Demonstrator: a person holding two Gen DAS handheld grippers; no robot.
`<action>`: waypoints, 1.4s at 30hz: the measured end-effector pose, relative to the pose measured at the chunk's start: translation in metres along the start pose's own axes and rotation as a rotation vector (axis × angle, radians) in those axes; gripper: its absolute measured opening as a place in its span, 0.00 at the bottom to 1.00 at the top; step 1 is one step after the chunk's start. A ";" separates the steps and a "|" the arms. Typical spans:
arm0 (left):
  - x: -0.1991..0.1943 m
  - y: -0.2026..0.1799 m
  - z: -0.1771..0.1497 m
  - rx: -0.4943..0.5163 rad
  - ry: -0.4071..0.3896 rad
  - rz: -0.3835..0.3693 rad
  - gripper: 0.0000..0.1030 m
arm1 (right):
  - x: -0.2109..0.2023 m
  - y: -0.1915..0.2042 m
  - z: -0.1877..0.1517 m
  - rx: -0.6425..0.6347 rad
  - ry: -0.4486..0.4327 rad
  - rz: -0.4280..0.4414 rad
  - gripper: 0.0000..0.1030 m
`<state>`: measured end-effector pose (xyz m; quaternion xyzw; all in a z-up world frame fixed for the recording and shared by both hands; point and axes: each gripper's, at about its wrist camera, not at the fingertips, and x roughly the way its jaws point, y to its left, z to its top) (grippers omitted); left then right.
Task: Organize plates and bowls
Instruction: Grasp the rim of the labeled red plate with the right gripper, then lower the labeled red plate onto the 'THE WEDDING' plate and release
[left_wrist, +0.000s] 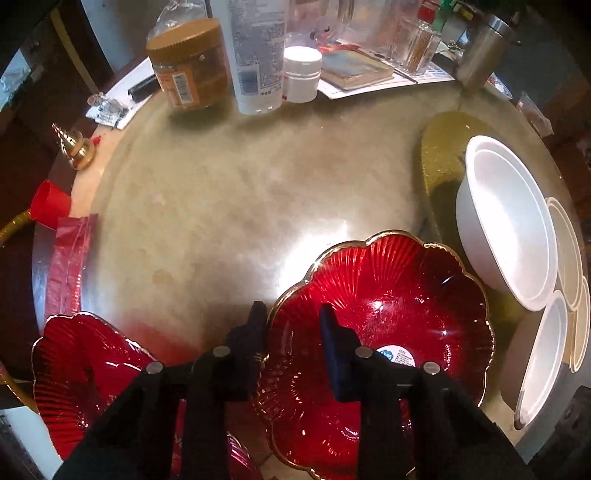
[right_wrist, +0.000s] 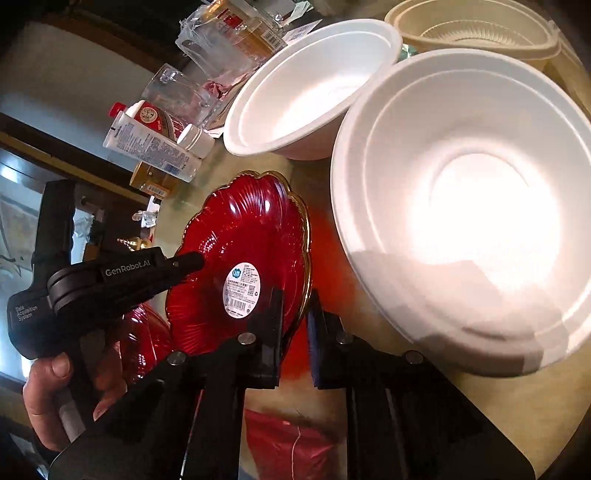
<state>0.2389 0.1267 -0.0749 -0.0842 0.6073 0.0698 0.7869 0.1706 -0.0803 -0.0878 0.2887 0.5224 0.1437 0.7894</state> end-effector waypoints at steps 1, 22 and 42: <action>-0.002 0.000 -0.001 0.003 -0.005 -0.004 0.26 | -0.002 -0.001 0.000 0.003 -0.006 0.002 0.11; -0.066 0.011 -0.026 0.012 -0.150 -0.037 0.21 | -0.051 0.021 -0.019 -0.063 -0.089 0.071 0.11; -0.125 0.074 -0.099 -0.100 -0.399 -0.003 0.21 | -0.072 0.085 -0.056 -0.332 -0.153 0.128 0.11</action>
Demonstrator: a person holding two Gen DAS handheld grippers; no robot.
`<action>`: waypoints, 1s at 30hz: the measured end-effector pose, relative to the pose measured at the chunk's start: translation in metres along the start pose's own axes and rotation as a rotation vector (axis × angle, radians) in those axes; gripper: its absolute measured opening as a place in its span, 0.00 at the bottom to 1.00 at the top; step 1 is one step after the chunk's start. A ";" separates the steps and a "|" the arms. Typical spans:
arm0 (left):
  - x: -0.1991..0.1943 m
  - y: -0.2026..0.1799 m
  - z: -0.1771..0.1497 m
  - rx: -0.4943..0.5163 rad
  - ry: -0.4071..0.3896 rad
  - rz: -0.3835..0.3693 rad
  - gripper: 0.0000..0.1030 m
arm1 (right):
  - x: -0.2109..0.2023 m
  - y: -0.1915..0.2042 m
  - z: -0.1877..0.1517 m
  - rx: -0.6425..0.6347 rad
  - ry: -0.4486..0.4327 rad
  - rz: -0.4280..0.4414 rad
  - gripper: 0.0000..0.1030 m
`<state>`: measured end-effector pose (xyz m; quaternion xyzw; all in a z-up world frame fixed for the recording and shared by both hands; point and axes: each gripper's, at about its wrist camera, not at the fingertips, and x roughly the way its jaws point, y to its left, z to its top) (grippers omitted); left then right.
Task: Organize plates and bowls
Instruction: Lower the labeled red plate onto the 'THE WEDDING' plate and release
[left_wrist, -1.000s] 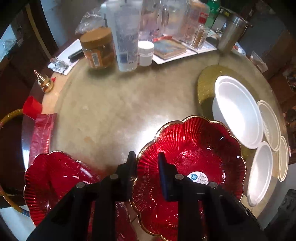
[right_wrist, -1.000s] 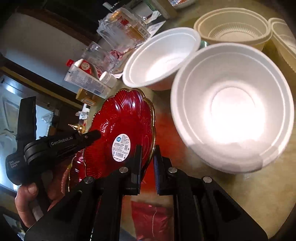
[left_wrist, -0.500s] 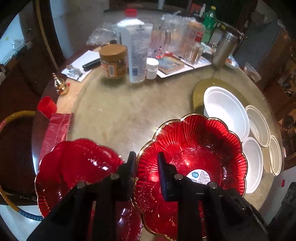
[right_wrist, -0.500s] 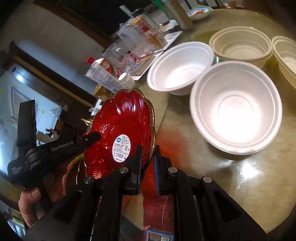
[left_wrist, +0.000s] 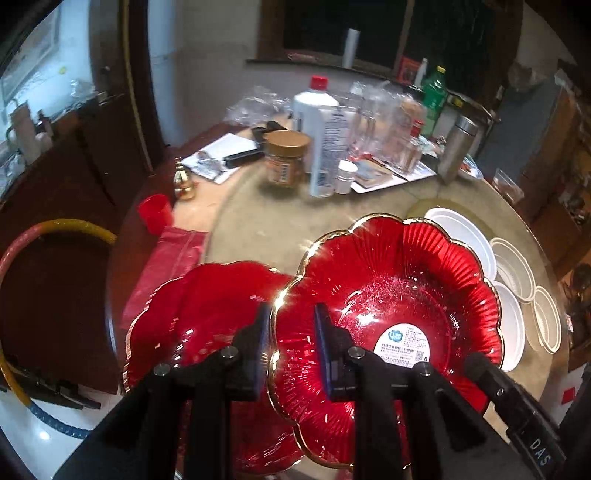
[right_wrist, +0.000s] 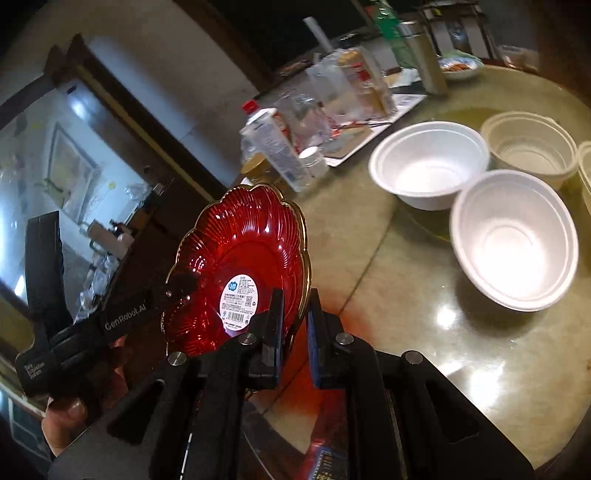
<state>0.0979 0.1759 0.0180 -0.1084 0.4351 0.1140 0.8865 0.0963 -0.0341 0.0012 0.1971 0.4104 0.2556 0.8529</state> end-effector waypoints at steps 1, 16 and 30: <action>-0.001 0.004 -0.002 -0.006 -0.003 0.004 0.21 | 0.002 0.003 -0.001 -0.009 0.004 0.004 0.11; -0.005 0.066 -0.027 -0.125 -0.012 0.066 0.21 | 0.040 0.052 -0.017 -0.149 0.087 0.022 0.11; 0.003 0.097 -0.039 -0.176 0.013 0.101 0.21 | 0.069 0.074 -0.028 -0.213 0.158 0.010 0.10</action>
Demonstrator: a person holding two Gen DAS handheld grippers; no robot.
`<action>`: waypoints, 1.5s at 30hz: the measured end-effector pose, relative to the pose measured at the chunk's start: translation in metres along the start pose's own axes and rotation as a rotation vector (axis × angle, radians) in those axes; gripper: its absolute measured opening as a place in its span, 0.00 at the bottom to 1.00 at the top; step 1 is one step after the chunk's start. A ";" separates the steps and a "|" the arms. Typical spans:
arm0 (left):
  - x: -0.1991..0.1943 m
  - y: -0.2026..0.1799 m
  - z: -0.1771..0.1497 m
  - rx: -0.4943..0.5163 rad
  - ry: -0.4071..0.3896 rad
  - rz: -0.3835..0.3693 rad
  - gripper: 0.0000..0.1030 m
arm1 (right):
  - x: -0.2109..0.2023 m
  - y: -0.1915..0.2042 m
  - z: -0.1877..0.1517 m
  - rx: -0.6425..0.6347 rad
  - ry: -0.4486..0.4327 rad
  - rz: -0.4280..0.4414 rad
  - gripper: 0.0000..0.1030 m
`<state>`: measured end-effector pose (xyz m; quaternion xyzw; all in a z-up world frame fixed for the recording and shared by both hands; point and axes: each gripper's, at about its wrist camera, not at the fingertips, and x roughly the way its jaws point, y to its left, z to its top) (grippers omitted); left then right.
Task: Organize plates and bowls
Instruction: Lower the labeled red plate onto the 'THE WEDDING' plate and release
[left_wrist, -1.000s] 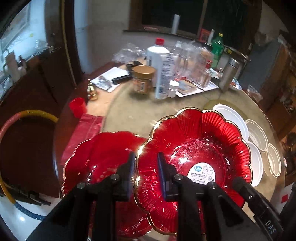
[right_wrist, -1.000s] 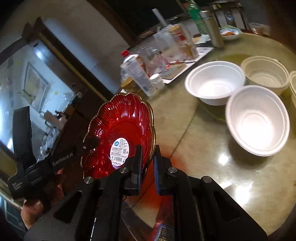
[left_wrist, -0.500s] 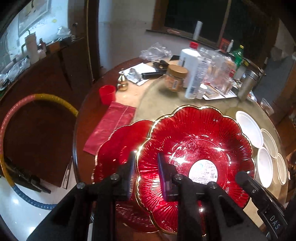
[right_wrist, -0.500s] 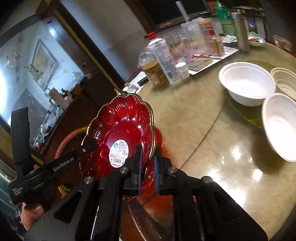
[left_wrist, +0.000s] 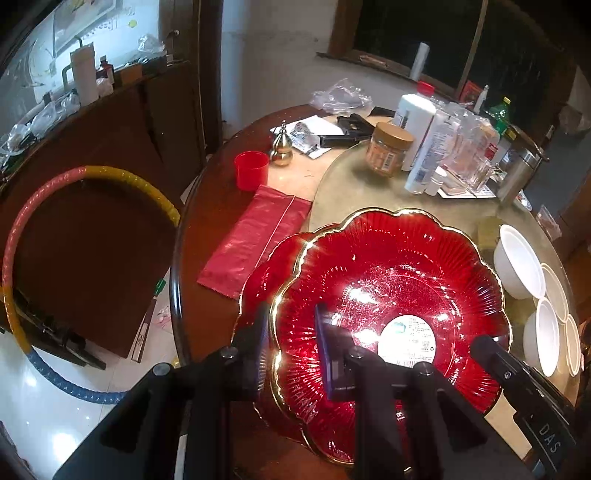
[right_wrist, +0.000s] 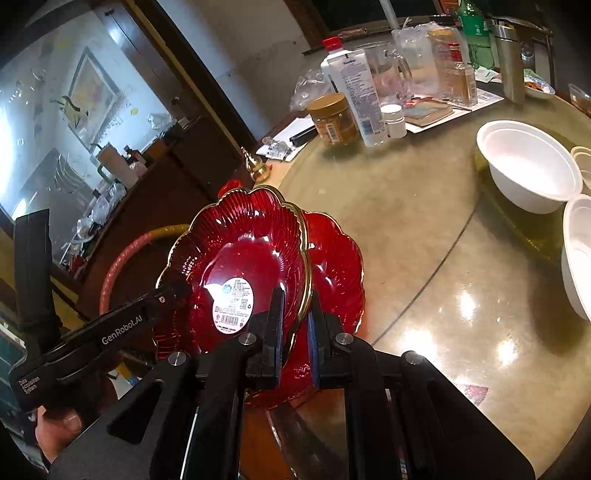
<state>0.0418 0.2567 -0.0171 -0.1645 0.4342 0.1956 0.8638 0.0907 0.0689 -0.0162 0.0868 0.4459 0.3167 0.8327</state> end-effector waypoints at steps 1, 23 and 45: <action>0.001 0.001 0.000 0.001 0.000 0.004 0.21 | 0.001 0.000 0.000 -0.002 0.004 -0.002 0.10; 0.028 0.003 -0.003 0.010 0.053 0.056 0.22 | 0.037 0.000 -0.001 -0.013 0.084 -0.065 0.10; 0.046 -0.002 -0.006 0.029 0.081 0.093 0.23 | 0.054 0.000 0.001 -0.035 0.123 -0.133 0.12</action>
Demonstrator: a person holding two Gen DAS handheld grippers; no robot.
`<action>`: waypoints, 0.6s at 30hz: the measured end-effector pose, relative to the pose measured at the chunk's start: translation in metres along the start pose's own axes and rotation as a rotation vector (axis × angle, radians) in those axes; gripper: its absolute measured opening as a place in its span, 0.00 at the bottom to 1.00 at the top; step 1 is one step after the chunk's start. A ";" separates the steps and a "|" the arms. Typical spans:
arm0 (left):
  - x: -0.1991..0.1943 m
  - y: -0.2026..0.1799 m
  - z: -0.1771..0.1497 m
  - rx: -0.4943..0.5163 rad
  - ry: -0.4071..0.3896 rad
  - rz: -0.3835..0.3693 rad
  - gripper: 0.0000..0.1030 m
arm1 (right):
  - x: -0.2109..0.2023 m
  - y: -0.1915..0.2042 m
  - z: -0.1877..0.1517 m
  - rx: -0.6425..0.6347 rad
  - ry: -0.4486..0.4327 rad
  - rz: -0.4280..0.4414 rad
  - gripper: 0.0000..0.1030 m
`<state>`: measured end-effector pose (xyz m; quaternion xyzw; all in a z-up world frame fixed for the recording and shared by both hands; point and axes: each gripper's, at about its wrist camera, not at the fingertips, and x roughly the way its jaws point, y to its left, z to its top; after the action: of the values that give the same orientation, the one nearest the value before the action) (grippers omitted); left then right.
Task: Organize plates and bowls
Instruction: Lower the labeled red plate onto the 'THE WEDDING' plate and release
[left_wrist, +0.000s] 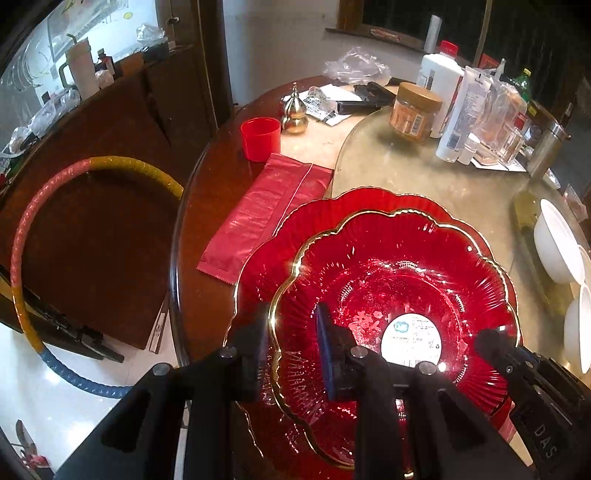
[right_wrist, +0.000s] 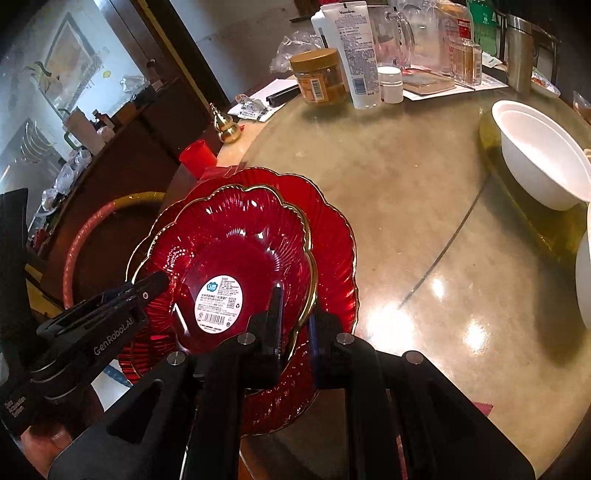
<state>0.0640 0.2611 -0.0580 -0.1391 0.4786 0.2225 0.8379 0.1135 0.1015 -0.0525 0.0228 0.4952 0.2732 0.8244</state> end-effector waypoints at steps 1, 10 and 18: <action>0.000 0.000 0.000 0.001 0.000 0.003 0.24 | 0.000 0.000 0.000 -0.001 0.001 -0.002 0.12; -0.007 -0.007 -0.001 0.019 -0.023 0.009 0.53 | -0.001 0.004 0.000 -0.023 -0.001 -0.008 0.15; -0.034 -0.002 0.003 -0.015 -0.120 0.019 0.74 | -0.017 0.004 0.000 -0.032 -0.073 -0.017 0.18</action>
<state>0.0522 0.2525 -0.0272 -0.1273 0.4273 0.2421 0.8617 0.1053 0.0969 -0.0377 0.0153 0.4607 0.2729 0.8444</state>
